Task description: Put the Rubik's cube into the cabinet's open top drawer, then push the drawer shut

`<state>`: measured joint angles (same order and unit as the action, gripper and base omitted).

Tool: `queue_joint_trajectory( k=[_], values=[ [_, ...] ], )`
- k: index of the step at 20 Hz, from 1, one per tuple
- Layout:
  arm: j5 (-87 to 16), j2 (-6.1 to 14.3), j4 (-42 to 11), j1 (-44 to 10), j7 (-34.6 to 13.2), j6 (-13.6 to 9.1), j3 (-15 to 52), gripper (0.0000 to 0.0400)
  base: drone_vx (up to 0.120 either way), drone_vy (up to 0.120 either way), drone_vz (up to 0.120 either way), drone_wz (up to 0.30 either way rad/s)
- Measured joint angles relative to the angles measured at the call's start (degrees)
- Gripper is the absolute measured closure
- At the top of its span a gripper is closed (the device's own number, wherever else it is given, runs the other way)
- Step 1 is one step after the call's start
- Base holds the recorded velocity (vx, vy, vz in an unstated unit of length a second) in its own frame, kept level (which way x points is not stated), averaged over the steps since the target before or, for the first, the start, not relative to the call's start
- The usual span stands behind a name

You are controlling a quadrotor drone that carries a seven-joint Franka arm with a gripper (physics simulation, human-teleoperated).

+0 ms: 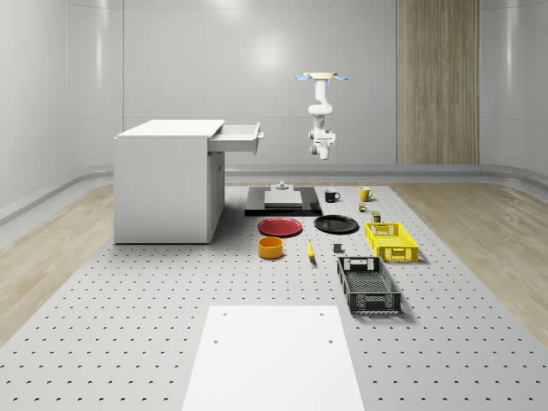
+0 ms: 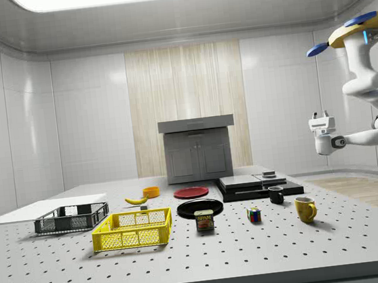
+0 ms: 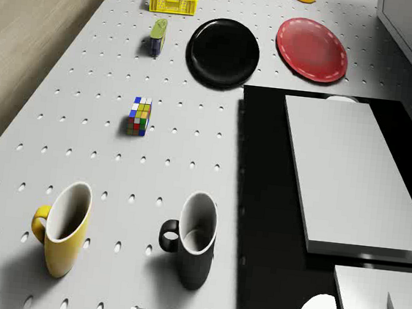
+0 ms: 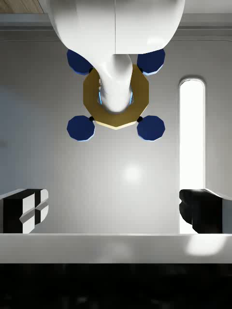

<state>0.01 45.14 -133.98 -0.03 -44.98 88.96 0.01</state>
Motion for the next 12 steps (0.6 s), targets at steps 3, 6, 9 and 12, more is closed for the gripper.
queue_joint_trajectory(
  k=[3, 6, 9, 12],
  values=[
    [0.03, -0.43, 3.62, -0.09, 0.05, -3.05, 0.04, 0.0000, 0.000, 0.000, 0.000, 0.000],
    [0.06, -1.45, 7.33, -0.16, 0.09, -5.61, 0.08, 0.0000, 0.000, 0.000, 0.000, 0.000],
    [0.08, -2.69, 10.83, -0.21, 0.11, -7.73, 0.12, 0.0000, 0.000, 0.000, 0.000, 0.000],
    [0.10, -3.70, 13.51, -0.26, 0.13, -9.27, 0.14, 0.0000, 0.000, 0.000, 0.000, 0.000]
  ],
)
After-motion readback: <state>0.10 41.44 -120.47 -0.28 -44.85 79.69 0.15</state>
